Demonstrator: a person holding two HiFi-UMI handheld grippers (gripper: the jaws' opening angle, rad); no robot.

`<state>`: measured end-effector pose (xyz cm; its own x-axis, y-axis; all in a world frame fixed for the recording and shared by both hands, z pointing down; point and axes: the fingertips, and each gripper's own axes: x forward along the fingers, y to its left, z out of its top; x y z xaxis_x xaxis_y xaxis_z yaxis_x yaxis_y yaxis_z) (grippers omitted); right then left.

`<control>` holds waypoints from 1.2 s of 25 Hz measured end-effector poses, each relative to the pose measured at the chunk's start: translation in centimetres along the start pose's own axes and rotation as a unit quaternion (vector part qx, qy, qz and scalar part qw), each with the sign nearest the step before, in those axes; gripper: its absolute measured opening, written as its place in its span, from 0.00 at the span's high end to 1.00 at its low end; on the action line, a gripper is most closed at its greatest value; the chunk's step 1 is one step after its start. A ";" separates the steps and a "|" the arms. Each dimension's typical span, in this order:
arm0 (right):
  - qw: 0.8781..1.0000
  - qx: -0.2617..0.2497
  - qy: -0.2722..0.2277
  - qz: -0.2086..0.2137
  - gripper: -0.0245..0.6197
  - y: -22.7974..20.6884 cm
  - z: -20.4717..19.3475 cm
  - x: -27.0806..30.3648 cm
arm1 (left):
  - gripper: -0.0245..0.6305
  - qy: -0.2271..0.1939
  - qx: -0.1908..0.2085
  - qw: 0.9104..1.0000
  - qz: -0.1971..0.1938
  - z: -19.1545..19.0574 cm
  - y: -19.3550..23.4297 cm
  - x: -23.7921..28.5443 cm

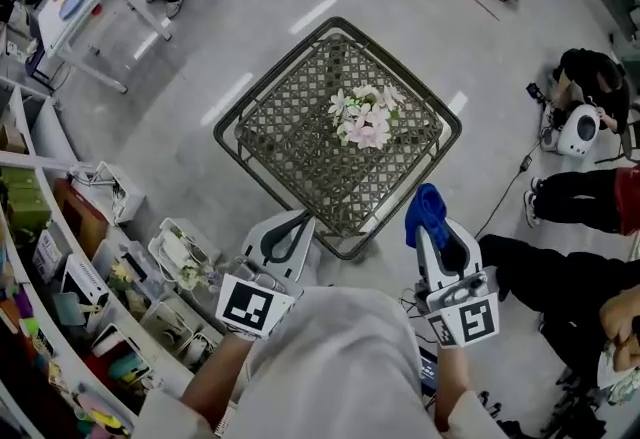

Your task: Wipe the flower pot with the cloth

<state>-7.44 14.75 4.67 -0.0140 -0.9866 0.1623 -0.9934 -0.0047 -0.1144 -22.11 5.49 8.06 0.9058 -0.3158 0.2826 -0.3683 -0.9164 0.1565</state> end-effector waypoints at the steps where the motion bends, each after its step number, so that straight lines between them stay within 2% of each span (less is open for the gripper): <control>1: 1.000 0.004 0.001 -0.001 0.79 -0.7 0.0 0.4 | 0.92 0.007 -0.001 1.000 -0.004 -0.3 -0.1 0.8; 7: 0.999 0.026 0.005 0.018 0.79 -4.7 -0.7 2.7 | 0.92 0.032 -0.026 0.999 -0.007 -2.4 -0.9 5.6; 11: 0.999 0.027 0.007 0.030 0.79 -6.7 -1.6 4.1 | 0.92 0.039 -0.010 0.999 0.003 -3.7 -0.2 8.4; 18: 0.999 0.033 0.016 0.036 0.79 -10.7 -4.6 6.0 | 0.92 0.067 -0.011 0.998 0.013 -7.0 0.0 12.2; 22: 0.998 0.035 0.024 0.045 0.79 -13.4 -7.0 7.8 | 0.92 0.091 -0.019 0.996 0.015 -10.1 0.1 15.2; 26: 0.997 0.041 0.031 0.061 0.79 -15.5 -10.2 9.5 | 0.91 0.115 -0.017 0.993 0.028 -15.0 1.4 18.1; 28: 0.996 0.039 0.034 0.070 0.79 -16.6 -11.8 10.5 | 0.82 0.118 -0.011 0.993 0.030 -17.0 2.1 19.7; 30: 0.995 0.039 0.036 0.080 0.79 -17.5 -13.3 11.6 | 0.78 0.124 -0.006 0.992 0.030 -18.4 2.4 21.0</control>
<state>8.26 5.59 21.58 -0.1817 -0.9615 0.2061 -0.9661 0.1354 -0.2199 -7.86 1.21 31.83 0.8032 -0.2980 0.5159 -0.4237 -0.8945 0.1429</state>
